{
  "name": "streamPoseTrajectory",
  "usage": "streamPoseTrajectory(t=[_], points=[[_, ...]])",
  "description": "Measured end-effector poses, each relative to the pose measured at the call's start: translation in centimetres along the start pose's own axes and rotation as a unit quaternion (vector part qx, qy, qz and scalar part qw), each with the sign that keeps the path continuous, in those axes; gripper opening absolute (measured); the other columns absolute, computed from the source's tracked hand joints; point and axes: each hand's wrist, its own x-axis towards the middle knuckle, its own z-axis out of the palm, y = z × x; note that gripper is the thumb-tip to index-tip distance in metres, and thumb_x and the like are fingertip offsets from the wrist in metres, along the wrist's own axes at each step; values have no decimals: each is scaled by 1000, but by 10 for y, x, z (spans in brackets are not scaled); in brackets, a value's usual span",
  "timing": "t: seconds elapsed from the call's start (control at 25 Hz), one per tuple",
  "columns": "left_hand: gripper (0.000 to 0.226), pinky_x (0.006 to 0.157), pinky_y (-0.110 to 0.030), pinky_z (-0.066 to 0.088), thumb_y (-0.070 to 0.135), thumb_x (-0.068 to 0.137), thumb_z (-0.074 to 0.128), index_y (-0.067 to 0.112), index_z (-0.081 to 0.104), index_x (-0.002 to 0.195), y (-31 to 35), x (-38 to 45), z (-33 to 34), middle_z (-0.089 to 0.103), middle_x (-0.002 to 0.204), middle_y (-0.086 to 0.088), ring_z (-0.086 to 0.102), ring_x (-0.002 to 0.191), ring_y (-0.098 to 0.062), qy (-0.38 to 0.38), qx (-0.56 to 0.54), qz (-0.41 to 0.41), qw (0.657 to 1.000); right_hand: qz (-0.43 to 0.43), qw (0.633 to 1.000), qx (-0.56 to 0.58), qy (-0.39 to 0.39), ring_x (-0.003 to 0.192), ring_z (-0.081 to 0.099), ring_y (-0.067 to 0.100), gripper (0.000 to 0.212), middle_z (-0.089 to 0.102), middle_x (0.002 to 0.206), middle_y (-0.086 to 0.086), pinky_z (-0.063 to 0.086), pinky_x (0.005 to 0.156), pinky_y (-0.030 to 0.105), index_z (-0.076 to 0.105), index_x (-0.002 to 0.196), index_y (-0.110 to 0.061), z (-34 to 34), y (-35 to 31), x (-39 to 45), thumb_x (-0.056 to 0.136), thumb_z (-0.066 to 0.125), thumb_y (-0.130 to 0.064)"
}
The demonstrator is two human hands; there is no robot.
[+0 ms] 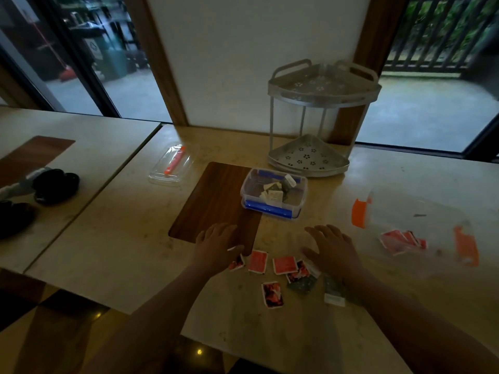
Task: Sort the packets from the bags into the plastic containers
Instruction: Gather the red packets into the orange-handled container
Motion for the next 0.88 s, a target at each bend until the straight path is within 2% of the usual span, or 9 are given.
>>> streamPoseTrajectory(t=[0.12, 0.28, 0.48, 0.6, 0.88], points=[[66, 116, -50, 21, 60, 87, 49, 35, 31, 145, 1, 13, 3, 33, 153, 6, 27, 143, -20, -28, 10, -2, 1000, 5, 1000, 5, -26, 143, 26, 25, 64, 34, 154, -2, 29, 114, 50, 31, 144, -36, 1, 5, 14, 88, 46, -62], [64, 113, -47, 24, 58, 87, 52, 35, 34, 144, -4, 21, 10, 38, 149, 4, 33, 139, -21, -60, 22, -8, 998, -9, 998, 13, -62, 143, 25, 24, 63, 32, 155, 0, 26, 113, 48, 29, 145, -36, 7, 2, 25, 89, 47, -58], [61, 113, -48, 24, 54, 86, 56, 37, 36, 141, -19, 30, 26, 41, 145, -1, 38, 135, -26, -140, 39, -30, 989, -29, 993, 18, -117, 141, 27, 21, 58, 35, 152, -1, 26, 112, 44, 33, 145, -33, 22, -17, 32, 92, 51, -47], [64, 113, -45, 22, 52, 85, 60, 34, 38, 142, -22, 35, 31, 40, 144, -3, 37, 135, -26, -160, 42, -17, 986, -34, 990, 2, -135, 138, 31, 21, 54, 39, 149, -1, 29, 111, 43, 36, 143, -32, 32, -31, 35, 92, 52, -41], [72, 112, -47, 22, 54, 81, 63, 34, 35, 144, -34, 47, 35, 37, 146, -3, 34, 136, -26, -186, 38, 28, 981, -23, 987, -5, -160, 132, 34, 22, 49, 43, 144, -4, 32, 104, 41, 41, 139, -37, 49, -45, 37, 92, 47, -48]])
